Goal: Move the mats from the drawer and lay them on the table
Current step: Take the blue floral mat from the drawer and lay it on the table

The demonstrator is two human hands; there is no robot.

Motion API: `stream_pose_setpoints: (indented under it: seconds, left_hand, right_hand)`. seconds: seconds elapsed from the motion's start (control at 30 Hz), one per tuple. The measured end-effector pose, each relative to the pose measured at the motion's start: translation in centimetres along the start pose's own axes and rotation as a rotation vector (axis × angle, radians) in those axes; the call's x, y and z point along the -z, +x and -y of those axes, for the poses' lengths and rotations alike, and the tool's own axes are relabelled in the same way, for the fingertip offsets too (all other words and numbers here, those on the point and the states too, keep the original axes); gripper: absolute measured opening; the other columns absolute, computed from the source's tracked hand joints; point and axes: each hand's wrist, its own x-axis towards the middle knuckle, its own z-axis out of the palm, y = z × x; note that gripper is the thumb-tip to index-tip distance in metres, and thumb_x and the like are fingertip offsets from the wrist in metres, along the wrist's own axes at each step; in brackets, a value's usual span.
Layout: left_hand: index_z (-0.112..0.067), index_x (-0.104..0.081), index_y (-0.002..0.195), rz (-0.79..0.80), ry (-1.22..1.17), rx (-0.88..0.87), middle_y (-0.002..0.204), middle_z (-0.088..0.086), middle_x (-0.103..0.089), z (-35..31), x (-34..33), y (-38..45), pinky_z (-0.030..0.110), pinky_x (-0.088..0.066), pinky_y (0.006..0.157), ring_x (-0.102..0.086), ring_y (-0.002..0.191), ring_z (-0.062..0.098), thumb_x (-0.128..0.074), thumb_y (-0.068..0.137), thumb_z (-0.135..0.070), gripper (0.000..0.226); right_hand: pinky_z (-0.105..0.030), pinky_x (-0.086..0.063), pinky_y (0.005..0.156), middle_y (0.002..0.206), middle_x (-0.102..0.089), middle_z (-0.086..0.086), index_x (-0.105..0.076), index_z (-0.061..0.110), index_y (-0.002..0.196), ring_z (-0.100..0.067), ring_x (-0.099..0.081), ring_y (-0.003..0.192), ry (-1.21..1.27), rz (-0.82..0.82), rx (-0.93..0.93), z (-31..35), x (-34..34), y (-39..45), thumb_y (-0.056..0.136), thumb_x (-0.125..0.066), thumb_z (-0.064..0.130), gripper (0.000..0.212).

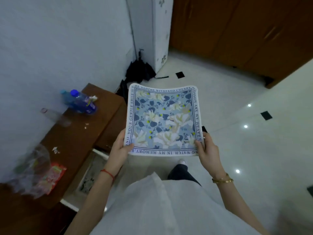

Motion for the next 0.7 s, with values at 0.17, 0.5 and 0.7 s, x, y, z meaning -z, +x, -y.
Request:
stream_pose_setpoints:
  seconds: [0.17, 0.5, 0.7]
  left_hand:
    - [-0.014, -0.048, 0.132, 0.178, 0.058, 0.012, 0.126, 0.006, -0.062, -2.9, -10.3, 7.0, 0.039, -0.052, 0.095, -0.058, 0.119, 0.027, -0.059, 0.068, -0.003, 0.065]
    - [-0.019, -0.05, 0.133, 0.465, 0.243, -0.042, 0.129, 0.006, -0.062, -7.1, -29.1, 18.6, 0.053, -0.043, 0.103, -0.058, 0.119, 0.026, -0.052, 0.083, 0.015, 0.06]
    - [-0.019, -0.051, 0.131, 0.724, 0.31, -0.044, 0.128, 0.003, -0.062, -8.5, -40.9, 24.5, 0.052, -0.045, 0.101, -0.058, 0.119, 0.023, -0.052, 0.087, 0.011, 0.054]
  right_hand:
    - [-0.005, -0.042, 0.058, 0.091, -0.066, 0.006, -0.051, 0.008, 0.12, -0.011, -0.062, 0.071, -0.029, -0.146, -0.104, -4.8, 7.8, 2.8, 0.096, -0.054, 0.012, 0.025]
    - [-0.002, -0.038, 0.054, 0.071, -0.057, 0.021, -0.051, 0.008, 0.12, 0.011, -0.059, 0.065, 0.023, -0.445, -0.333, -12.1, 19.9, 7.4, 0.095, -0.055, 0.011, 0.025]
    - [-0.002, -0.039, 0.056, 0.077, -0.059, 0.02, -0.051, 0.004, 0.119, 0.013, -0.059, 0.069, 0.073, -0.657, -0.478, -16.6, 24.0, 8.9, 0.095, -0.054, 0.007, 0.025]
